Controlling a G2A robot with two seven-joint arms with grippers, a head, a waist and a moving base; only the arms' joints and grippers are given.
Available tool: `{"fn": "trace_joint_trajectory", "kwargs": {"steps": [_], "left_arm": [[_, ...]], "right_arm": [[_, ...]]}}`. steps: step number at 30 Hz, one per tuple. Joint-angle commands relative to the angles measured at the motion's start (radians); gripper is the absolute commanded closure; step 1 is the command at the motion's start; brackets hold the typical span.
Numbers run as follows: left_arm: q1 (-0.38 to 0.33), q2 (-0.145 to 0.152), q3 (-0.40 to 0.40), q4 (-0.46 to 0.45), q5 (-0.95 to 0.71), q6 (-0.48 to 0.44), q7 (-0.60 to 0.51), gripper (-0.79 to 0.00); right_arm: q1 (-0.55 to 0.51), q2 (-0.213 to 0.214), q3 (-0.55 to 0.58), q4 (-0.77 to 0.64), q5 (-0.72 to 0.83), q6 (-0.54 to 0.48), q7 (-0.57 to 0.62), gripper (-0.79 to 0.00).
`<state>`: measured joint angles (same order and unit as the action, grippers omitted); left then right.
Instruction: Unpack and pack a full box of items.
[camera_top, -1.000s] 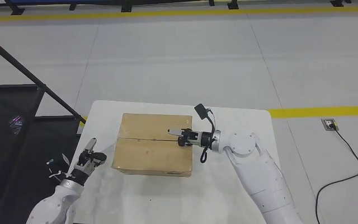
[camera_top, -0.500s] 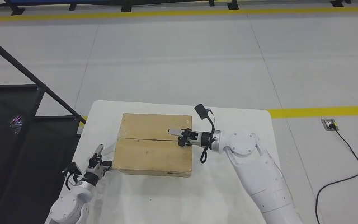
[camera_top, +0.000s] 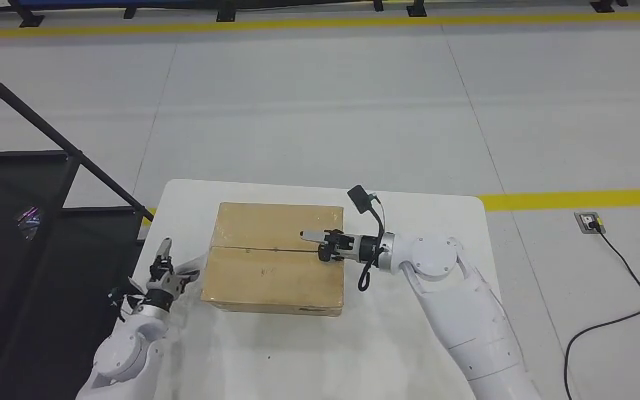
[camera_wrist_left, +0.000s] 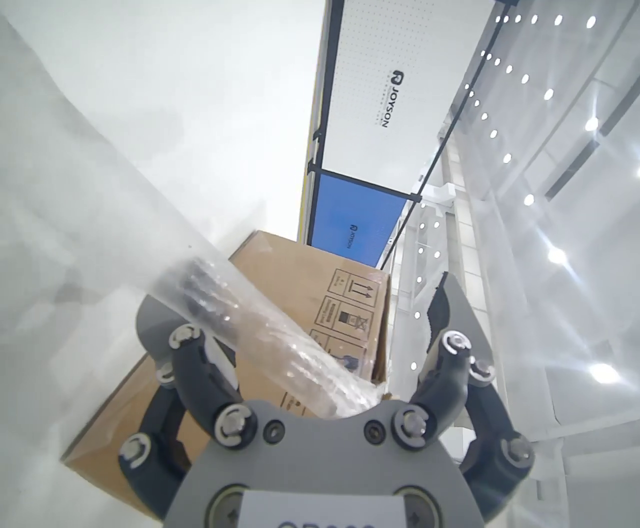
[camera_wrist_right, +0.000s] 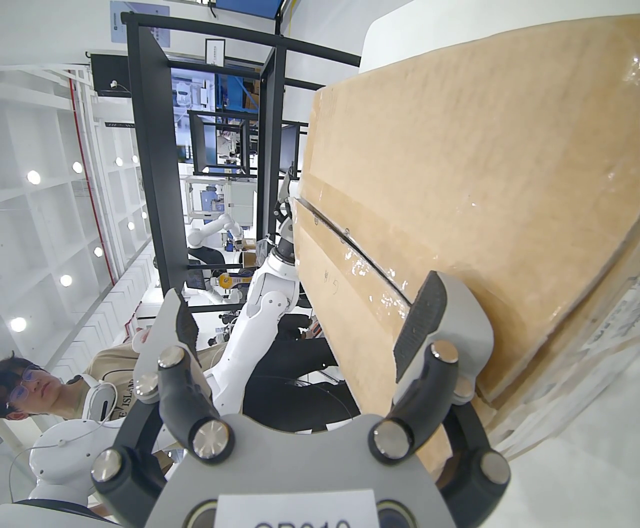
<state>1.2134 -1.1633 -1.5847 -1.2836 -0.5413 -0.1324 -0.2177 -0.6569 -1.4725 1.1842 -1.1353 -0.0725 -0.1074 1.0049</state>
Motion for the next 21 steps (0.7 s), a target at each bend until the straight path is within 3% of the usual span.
{"fn": "trace_joint_trajectory", "kwargs": {"steps": [1,21], "left_arm": [[0.019,0.001,-0.015,-0.032,0.006,-0.017,0.004,-0.785],[0.109,0.004,-0.096,-0.304,0.088,-0.03,0.061,-0.785]], "right_arm": [[0.0,0.0,0.0,0.0,0.0,0.0,0.0,-0.785],[0.0,0.0,0.0,0.0,0.0,0.0,0.0,-0.785]]}}
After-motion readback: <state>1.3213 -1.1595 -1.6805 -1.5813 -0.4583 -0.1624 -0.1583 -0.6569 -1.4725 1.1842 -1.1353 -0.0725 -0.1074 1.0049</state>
